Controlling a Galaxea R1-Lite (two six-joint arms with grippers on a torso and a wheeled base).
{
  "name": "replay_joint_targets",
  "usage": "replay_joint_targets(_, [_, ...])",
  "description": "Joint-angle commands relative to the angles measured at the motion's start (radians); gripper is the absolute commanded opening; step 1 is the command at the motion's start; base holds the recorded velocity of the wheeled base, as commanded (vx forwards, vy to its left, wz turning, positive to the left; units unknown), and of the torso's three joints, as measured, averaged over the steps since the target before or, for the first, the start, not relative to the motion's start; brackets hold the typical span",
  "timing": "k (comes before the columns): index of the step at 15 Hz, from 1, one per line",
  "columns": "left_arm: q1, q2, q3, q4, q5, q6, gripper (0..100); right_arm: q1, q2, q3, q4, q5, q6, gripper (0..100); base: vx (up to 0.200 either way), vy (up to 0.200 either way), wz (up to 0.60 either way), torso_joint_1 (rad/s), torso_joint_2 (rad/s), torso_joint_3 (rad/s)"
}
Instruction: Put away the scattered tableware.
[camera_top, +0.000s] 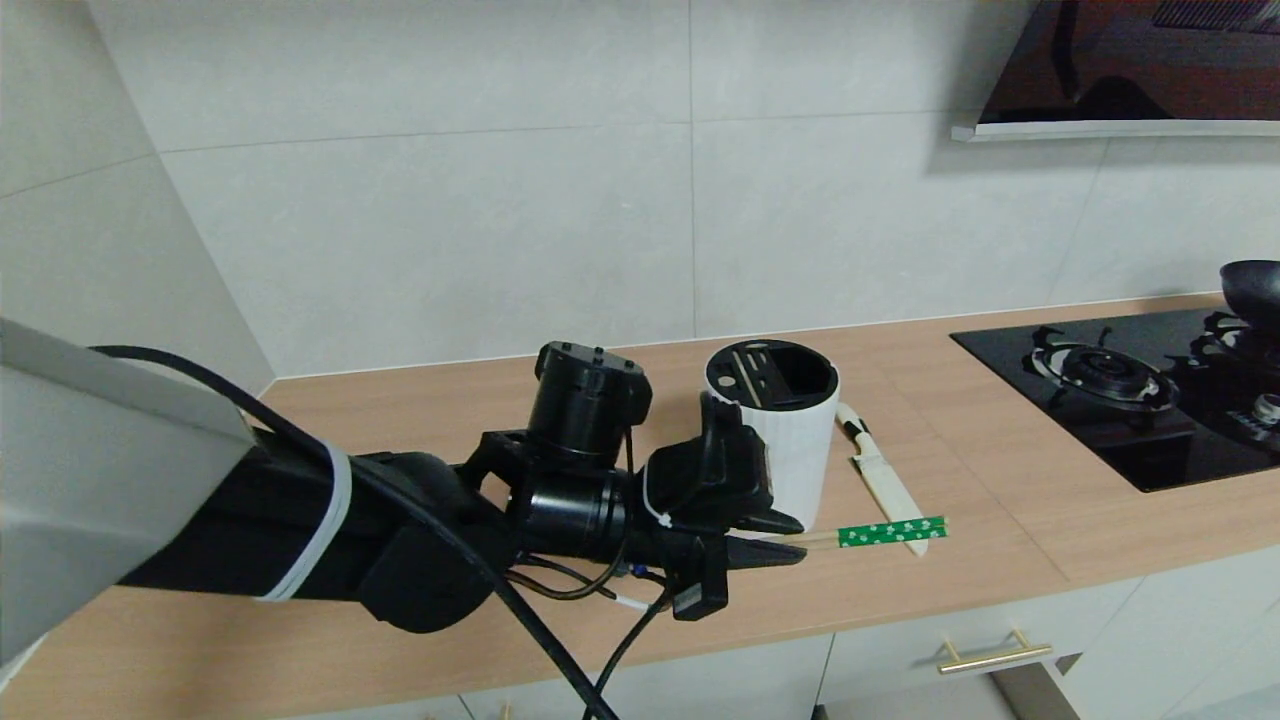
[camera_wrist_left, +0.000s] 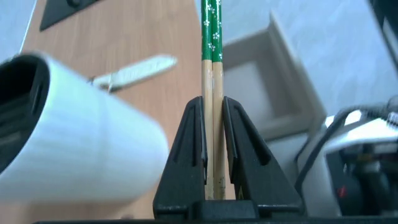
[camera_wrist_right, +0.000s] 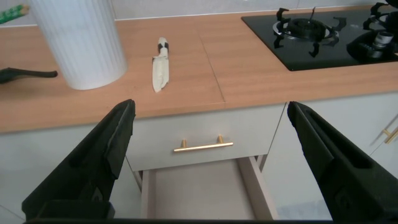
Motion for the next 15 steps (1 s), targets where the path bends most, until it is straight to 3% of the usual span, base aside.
replay_joint_targets(1, [-0.013,0.037,-0.01,-0.008,0.001,-0.006,0,0.0,0.002,0.0,0.0,0.0,0.0,100,0.0,0.0,0.0,0.0,0.0,0.0])
replay_joint_targets(9, [-0.042,0.074,-0.024,-0.063,-0.002,-0.004,0,0.0,0.002,0.0,0.0,0.006,-0.002,100,0.0,0.0,0.0,0.0,0.0,0.0])
replay_joint_targets(11, [-0.044,0.066,-0.014,-0.067,-0.005,-0.004,0,0.0,0.002,0.0,0.0,0.006,-0.002,100,0.0,-0.2,0.0,0.002,0.0,0.002])
replay_joint_targets(15, [-0.064,0.012,0.089,-0.077,-0.011,-0.009,0,0.0,0.002,0.0,0.0,0.008,-0.002,100,0.0,-0.05,0.0,-0.002,0.0,0.001])
